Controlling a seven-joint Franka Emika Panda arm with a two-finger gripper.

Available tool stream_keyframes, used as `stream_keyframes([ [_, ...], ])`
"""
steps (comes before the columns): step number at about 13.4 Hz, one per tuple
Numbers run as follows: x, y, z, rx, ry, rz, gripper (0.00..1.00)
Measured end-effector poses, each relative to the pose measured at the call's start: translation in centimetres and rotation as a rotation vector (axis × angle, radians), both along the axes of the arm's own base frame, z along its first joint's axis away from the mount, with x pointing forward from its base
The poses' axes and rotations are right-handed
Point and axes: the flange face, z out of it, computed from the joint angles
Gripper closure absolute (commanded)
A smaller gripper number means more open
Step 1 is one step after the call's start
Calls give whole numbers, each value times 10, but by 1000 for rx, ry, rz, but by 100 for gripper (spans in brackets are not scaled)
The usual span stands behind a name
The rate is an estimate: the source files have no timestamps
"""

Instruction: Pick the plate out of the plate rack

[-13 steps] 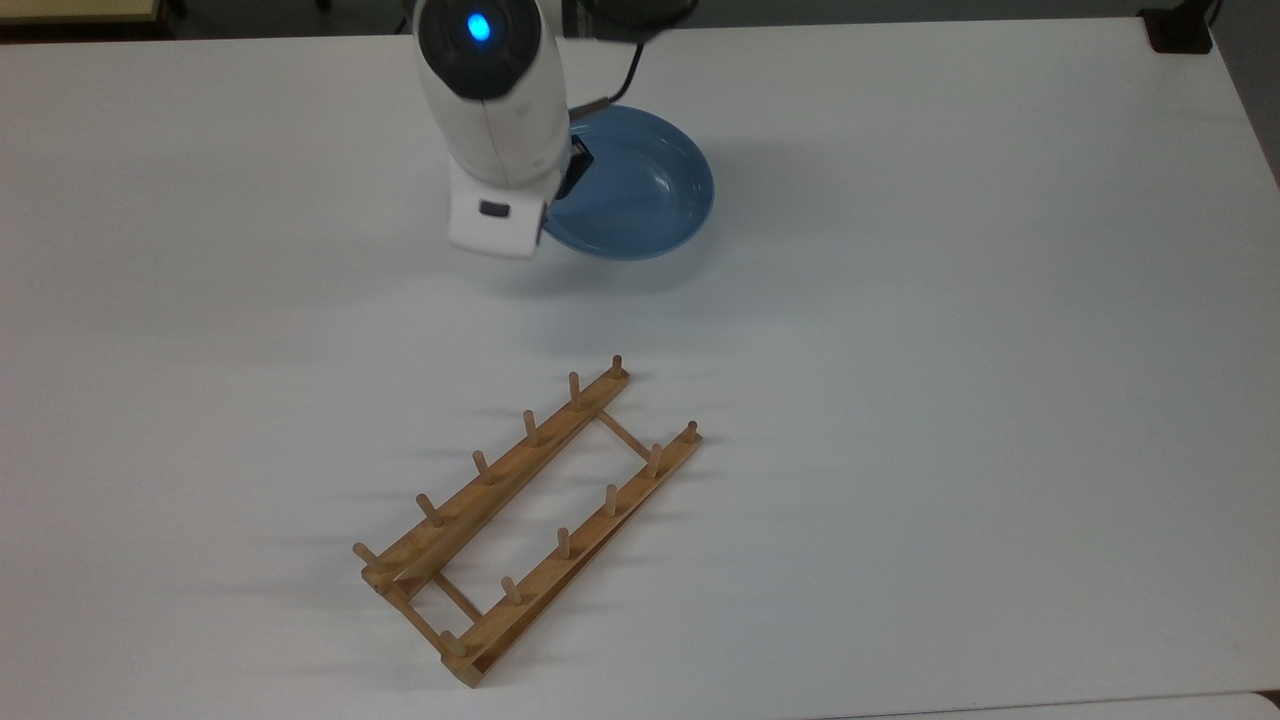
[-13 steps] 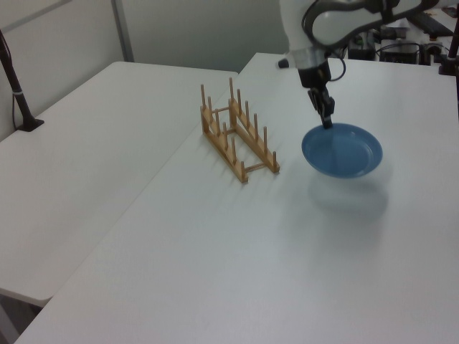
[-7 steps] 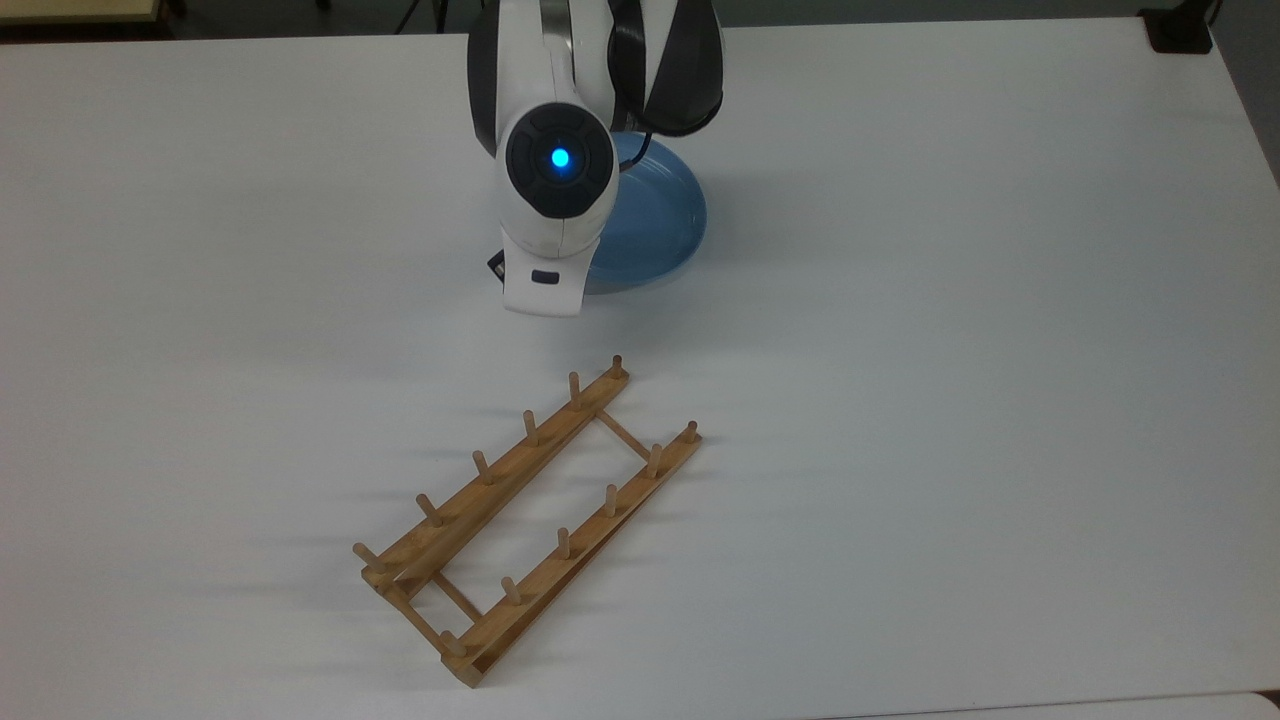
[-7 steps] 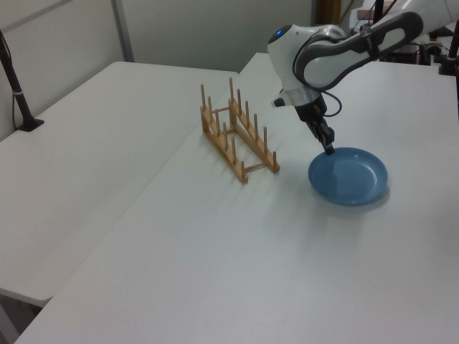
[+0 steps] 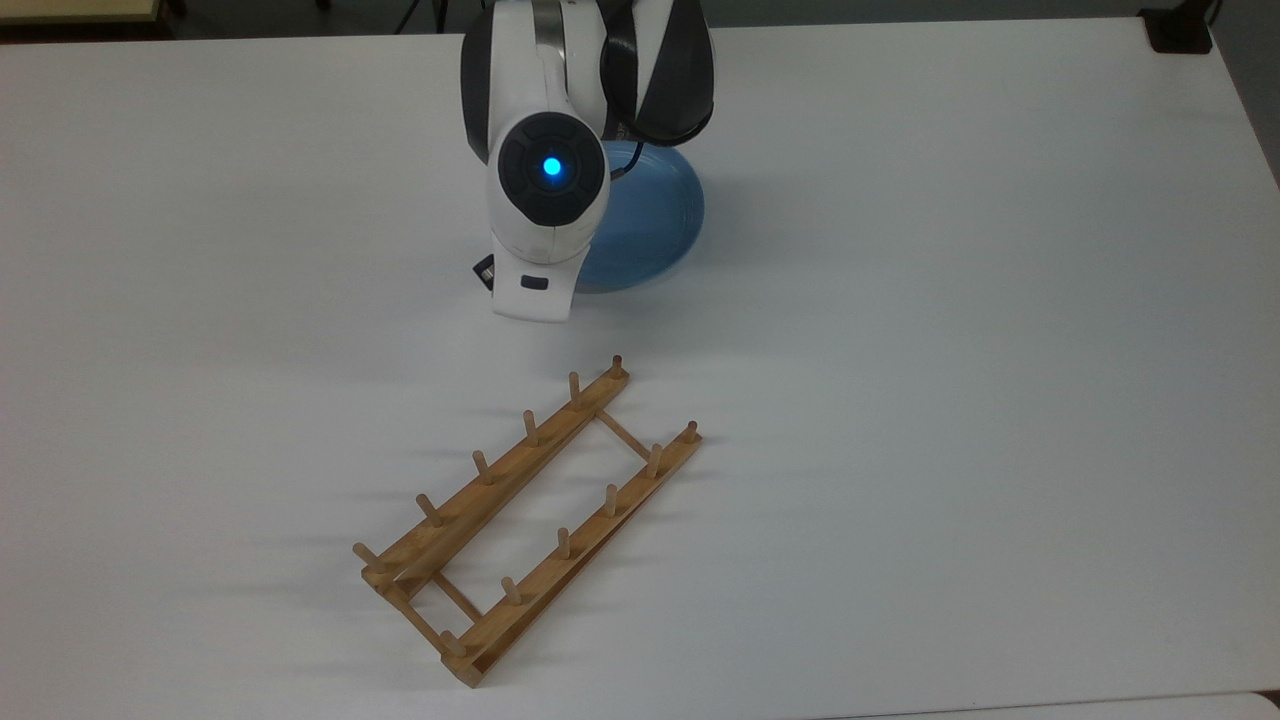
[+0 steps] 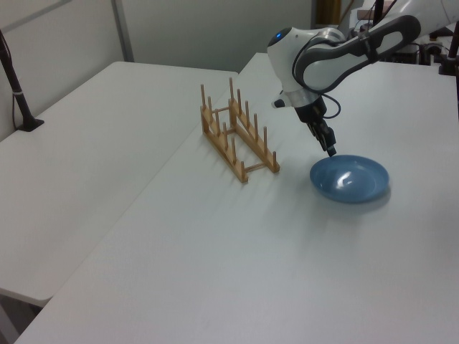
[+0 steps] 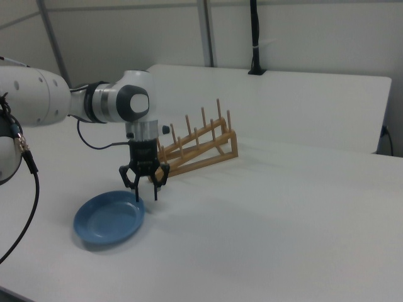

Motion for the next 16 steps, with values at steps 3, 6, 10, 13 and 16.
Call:
stream_keyframes([
  [3,7,-4,39,-27,-83,-88,0],
  [6,4,-5,99,-67,-204,-250,0],
  [10,-18,-5,194,-112,-392,-572,0],
  [13,-37,-8,241,-102,-468,-662,0],
  [16,-49,-25,253,-102,-483,-700,0],
])
